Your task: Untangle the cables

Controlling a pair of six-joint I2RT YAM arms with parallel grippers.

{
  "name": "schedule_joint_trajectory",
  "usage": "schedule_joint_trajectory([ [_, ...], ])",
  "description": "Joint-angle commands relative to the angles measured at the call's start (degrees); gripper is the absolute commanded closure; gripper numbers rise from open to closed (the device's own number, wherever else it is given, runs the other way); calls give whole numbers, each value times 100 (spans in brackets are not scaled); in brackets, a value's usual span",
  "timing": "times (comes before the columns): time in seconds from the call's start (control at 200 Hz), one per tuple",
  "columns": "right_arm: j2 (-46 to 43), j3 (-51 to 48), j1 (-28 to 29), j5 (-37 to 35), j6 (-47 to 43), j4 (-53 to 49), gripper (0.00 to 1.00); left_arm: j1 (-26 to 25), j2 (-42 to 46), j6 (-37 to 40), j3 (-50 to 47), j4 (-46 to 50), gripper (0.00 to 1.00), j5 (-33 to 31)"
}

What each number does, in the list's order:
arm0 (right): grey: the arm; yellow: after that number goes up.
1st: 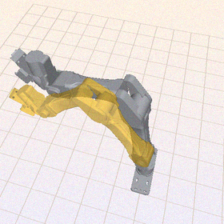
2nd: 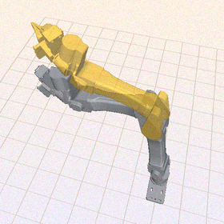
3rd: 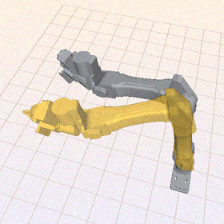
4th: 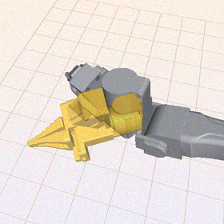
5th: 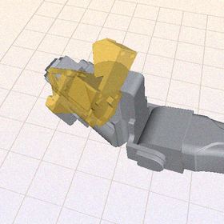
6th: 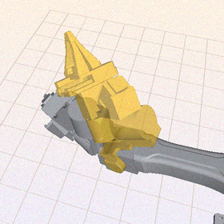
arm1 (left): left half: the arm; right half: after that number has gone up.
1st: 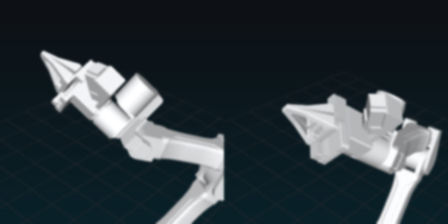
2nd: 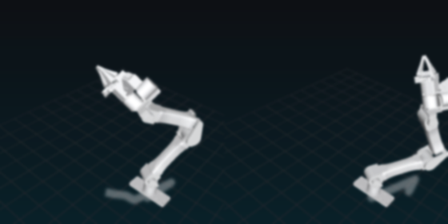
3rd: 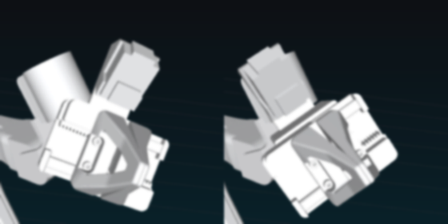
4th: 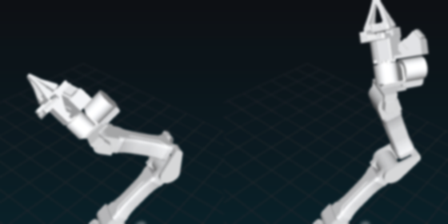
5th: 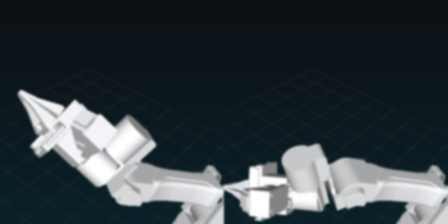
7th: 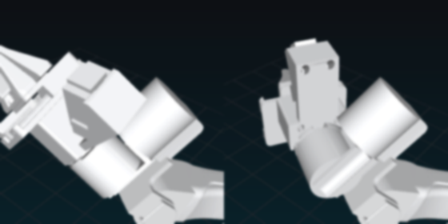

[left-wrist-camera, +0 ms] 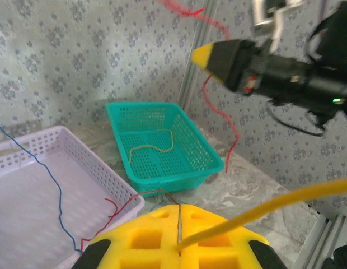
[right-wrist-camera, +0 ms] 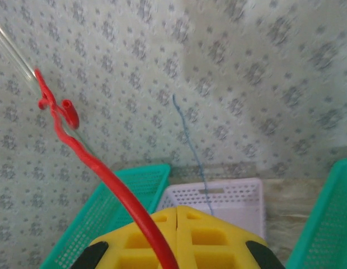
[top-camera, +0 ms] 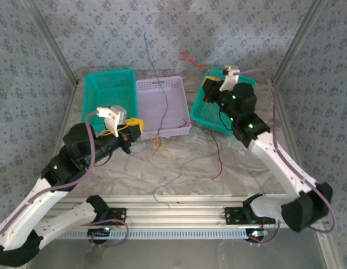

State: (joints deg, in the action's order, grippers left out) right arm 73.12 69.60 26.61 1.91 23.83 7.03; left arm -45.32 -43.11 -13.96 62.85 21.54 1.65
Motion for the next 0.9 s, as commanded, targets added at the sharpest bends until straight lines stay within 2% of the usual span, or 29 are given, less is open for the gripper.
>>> schedule_joint_trajectory([
  [0.0, 804, 884, 134, 833, 456, 60, 100, 42, 47, 210, 59, 190, 100, 9],
  [0.165, 2496, 2386, 519, 1732, 666, 154, 100, 47, 249, 181, -144, 78, 100, 256],
  [0.285, 3903, 3908, 580, 2575, 1324, 153, 100, 41, 409, 198, -205, 162, 100, 342],
  [0.435, 5621, 6586, 865, 3280, 1559, -712, 100, 41, 589, 222, -272, 317, 100, 328],
  [0.525, 6773, 8354, 1116, 3452, 1550, -1296, 100, 44, 698, 241, -313, 389, 100, 267],
  [0.575, 7274, 8998, 1217, 3491, 1676, -1326, 100, 46, 749, 242, -343, 384, 100, 251],
  [0.685, 7699, 8973, 1324, 3399, 1951, -768, 100, 47, 816, 209, -387, 351, 100, 282],
  [0.894, 8139, 8948, 1581, 3470, 1490, -666, 100, 47, 822, 206, -423, 377, 100, 327],
])
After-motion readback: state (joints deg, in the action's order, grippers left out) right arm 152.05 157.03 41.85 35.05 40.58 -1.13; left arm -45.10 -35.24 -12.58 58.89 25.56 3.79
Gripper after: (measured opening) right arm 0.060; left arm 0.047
